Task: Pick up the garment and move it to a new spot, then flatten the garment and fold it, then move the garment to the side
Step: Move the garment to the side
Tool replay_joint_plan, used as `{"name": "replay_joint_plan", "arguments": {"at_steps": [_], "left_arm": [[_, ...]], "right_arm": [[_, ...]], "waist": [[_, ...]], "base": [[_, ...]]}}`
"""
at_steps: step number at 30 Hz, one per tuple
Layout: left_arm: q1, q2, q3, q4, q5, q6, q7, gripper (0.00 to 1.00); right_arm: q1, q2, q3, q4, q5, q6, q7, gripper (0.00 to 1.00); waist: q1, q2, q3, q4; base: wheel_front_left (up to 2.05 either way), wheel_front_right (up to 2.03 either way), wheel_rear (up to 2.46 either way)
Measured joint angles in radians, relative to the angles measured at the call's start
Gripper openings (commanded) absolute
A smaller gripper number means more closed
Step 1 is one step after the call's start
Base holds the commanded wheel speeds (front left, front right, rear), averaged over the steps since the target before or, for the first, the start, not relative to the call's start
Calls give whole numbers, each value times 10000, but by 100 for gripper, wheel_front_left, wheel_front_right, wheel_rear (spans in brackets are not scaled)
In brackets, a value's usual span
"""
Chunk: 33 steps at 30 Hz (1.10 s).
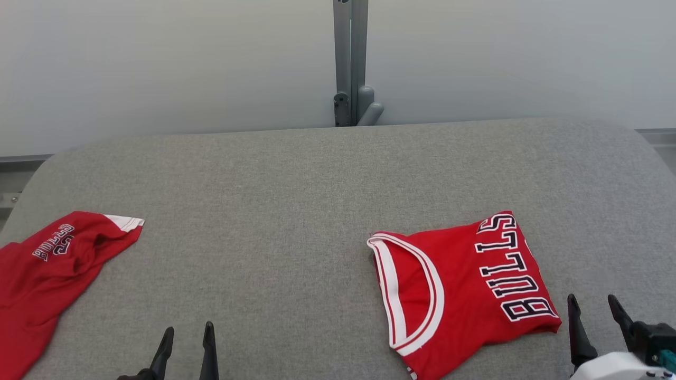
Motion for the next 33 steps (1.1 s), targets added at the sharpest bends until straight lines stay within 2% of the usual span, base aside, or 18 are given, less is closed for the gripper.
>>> {"name": "replay_joint_plan", "arguments": {"at_steps": [4,10,14,20,24,25,26,30,33], "left_arm": [[-4,-2,-105,-6,-44,38,0,100],[-39,0,-184,-46,-67,67,0,100],[-99,-2,-224,-10,-71,65,0,100],[-444,0,-330,-23,-146,65,0,100],[-833,-2,-368,-107,-155,35,0,100],[-931,0,-366,-128,-159,33,0,100],[-1035,-2,-366,-157,-161,33,0,100],[-1392,-2,-318,-305,-153,12,-2,100],[-1626,-2,-224,-441,-17,-31,0,100]], "right_arm": [[-1017,-479,376,650,491,0,301,100],[-2812,-1453,1616,1037,1327,4,2987,100],[-3497,-1778,2188,1645,1593,4,4314,100],[-4132,-1858,2796,2941,1860,2,4786,100],[-4638,-1666,3246,3720,2537,2,4920,100],[-4805,-1672,3336,3847,2752,2,4987,45],[-4995,-1689,3432,3917,2991,2,4989,0],[-5926,-1996,3887,3896,3783,4,4955,0],[-6815,-2640,4082,3753,4008,6,4920,0]], "waist": [[0,0,105,-32],[0,0,414,-35],[0,0,626,24],[0,0,974,221],[0,0,1330,334],[0,0,1436,356],[0,0,1549,375],[0,0,2051,406],[0,0,2472,364]], "base": [[0,0,0],[0,0,0],[0,0,0],[0,0,0],[0,0,0],[0,0,0],[0,0,0],[0,0,0],[0,0,0]]}}
